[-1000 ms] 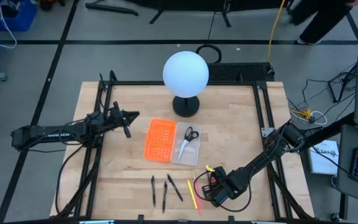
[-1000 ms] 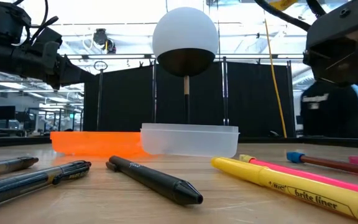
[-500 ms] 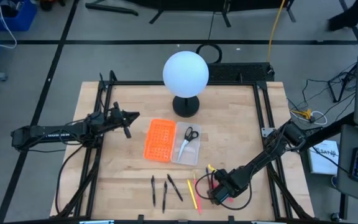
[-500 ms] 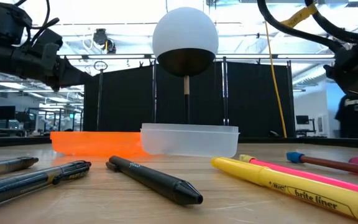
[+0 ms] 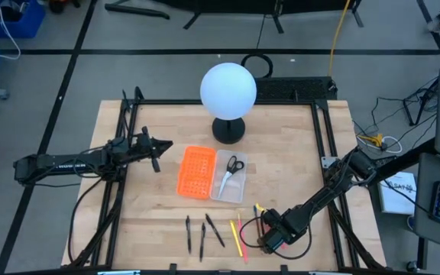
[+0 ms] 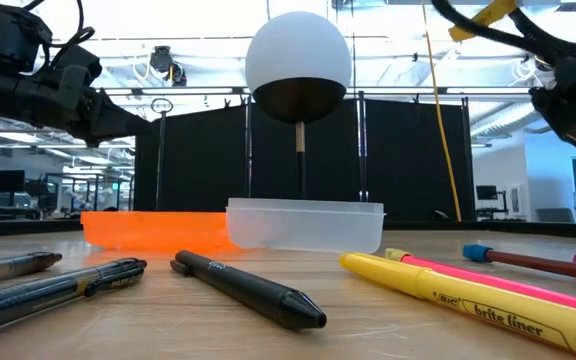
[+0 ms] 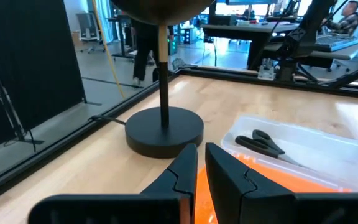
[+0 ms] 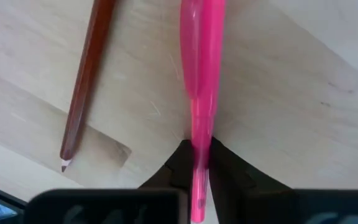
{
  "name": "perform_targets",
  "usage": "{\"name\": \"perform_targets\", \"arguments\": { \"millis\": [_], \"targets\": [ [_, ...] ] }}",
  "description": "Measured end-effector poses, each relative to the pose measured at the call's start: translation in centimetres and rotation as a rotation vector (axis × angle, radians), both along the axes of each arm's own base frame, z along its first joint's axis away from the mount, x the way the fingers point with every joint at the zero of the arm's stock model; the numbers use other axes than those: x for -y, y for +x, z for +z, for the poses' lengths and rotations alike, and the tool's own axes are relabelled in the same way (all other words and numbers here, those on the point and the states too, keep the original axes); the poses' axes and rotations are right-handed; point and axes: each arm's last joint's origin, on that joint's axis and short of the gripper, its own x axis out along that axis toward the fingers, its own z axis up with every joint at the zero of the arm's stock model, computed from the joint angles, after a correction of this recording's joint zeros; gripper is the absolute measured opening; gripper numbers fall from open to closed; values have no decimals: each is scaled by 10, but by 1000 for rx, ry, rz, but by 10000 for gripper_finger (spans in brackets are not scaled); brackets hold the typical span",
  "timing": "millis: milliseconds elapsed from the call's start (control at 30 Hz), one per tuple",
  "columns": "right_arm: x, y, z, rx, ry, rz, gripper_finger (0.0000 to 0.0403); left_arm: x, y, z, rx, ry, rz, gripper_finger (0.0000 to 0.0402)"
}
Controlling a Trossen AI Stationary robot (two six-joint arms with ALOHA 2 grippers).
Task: Pick & place school supplies into a supply box
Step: Put the pink pen into the supply box
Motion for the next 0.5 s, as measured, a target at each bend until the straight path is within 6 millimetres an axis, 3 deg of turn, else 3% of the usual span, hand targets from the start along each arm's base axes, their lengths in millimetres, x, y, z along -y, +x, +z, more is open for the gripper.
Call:
{"name": "perform_targets", "arguments": {
  "millis": [333, 500],
  "targets": [
    [2, 0, 3, 87, -108, 27, 19, 0, 0, 0, 10, -24, 1, 42],
    [0, 0, 18, 229, -149, 8, 19, 0, 0, 0, 10, -26, 2, 42]
  ]
}}
